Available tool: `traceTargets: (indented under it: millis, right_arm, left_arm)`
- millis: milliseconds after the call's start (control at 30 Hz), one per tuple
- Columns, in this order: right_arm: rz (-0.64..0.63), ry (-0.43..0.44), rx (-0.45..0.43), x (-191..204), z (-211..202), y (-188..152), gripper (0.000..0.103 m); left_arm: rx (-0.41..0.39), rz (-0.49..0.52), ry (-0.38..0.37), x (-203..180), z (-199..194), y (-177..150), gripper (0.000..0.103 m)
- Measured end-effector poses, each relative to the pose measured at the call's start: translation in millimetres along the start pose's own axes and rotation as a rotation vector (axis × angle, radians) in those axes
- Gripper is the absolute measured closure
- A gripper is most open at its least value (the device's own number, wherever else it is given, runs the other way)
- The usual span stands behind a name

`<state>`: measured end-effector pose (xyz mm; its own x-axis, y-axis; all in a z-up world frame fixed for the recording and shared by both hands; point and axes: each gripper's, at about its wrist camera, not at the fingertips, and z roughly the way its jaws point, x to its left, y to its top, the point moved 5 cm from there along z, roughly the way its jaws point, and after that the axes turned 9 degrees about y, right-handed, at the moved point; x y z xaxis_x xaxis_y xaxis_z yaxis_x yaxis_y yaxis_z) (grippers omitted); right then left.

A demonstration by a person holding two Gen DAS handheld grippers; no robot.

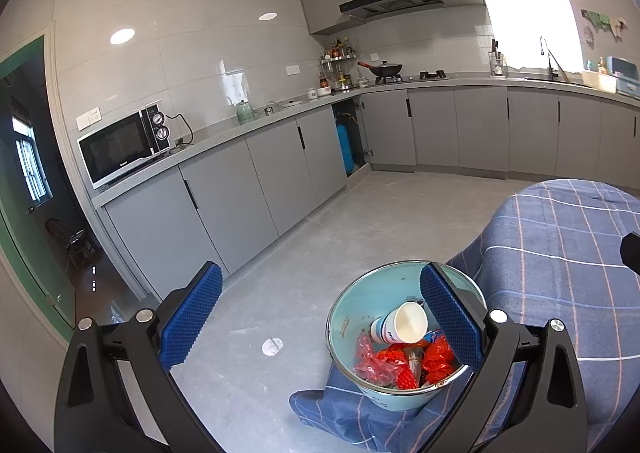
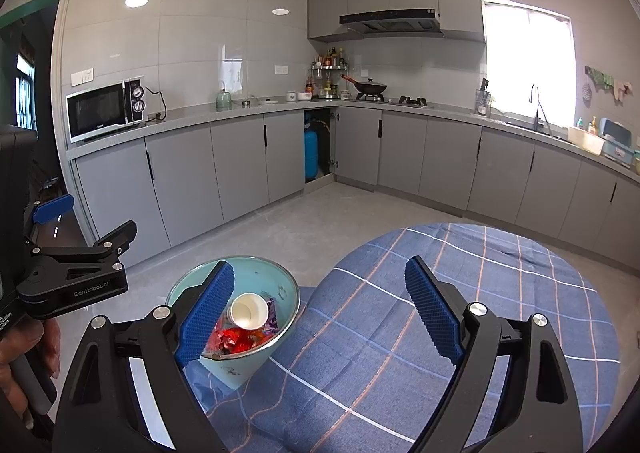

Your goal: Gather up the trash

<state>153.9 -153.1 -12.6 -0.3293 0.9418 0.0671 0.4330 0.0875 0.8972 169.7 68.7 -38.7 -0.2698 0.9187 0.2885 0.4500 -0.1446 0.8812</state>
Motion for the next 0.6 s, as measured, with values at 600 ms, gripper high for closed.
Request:
traceTargets:
  millis: [600]
  right_arm:
    - [-0.002,-0.004,0.002,-2.3,-0.2,1.6,0.016]
  left_arm:
    - [0.016,0.017,0.058,-2.5,6.0,-3.2,0.006]
